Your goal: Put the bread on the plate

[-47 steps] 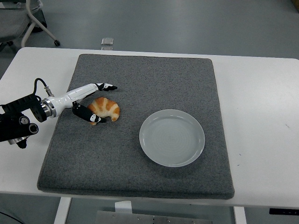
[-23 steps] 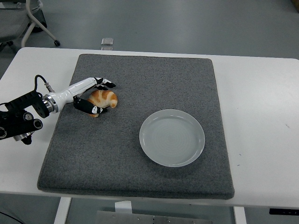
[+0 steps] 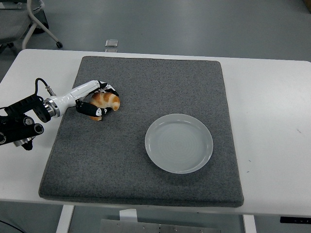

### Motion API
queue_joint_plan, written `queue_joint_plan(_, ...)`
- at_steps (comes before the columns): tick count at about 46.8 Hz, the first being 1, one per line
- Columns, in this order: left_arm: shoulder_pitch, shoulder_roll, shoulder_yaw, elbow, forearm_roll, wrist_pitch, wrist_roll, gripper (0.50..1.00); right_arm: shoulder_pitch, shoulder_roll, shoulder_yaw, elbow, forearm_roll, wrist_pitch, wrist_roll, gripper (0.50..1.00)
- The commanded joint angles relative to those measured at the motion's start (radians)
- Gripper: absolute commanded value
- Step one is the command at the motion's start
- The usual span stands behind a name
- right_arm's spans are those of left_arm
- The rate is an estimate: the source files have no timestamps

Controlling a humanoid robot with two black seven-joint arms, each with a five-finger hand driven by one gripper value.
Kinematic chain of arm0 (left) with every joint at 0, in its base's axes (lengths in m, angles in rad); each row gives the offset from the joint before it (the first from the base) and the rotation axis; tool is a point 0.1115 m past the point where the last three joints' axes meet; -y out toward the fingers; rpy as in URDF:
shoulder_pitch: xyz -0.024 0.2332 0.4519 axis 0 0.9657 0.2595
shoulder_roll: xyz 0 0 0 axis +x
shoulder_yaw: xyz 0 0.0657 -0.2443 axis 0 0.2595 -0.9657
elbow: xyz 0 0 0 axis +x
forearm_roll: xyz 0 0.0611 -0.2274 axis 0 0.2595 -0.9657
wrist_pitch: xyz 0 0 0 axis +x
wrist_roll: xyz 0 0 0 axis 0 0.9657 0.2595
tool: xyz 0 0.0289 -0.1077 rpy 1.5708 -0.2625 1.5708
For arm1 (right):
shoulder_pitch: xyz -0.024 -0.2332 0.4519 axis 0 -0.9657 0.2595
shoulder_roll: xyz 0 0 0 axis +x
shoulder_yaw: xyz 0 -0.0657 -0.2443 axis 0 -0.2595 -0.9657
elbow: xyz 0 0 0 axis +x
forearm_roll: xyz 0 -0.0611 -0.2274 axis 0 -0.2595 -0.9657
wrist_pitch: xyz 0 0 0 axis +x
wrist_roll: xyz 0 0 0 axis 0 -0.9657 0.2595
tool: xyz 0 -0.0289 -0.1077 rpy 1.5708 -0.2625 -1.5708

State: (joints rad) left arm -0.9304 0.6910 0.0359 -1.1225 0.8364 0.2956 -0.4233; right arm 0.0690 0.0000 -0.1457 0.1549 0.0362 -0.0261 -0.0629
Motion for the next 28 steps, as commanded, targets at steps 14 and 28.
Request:
queue_joint_plan(14,-0.007,0.007,-0.033,-0.006,0.000,-0.004,-0.011,0.500,0.000,0.000,0.000,0.000,0.001,0.000,0.000,0.930)
queue_joint_plan(28,-0.005,0.012,-0.050,-0.005,-0.002,-0.007,-0.011,0.500,0.000,0.000,0.000,0.000,0.001,0.000,0.000,0.930)
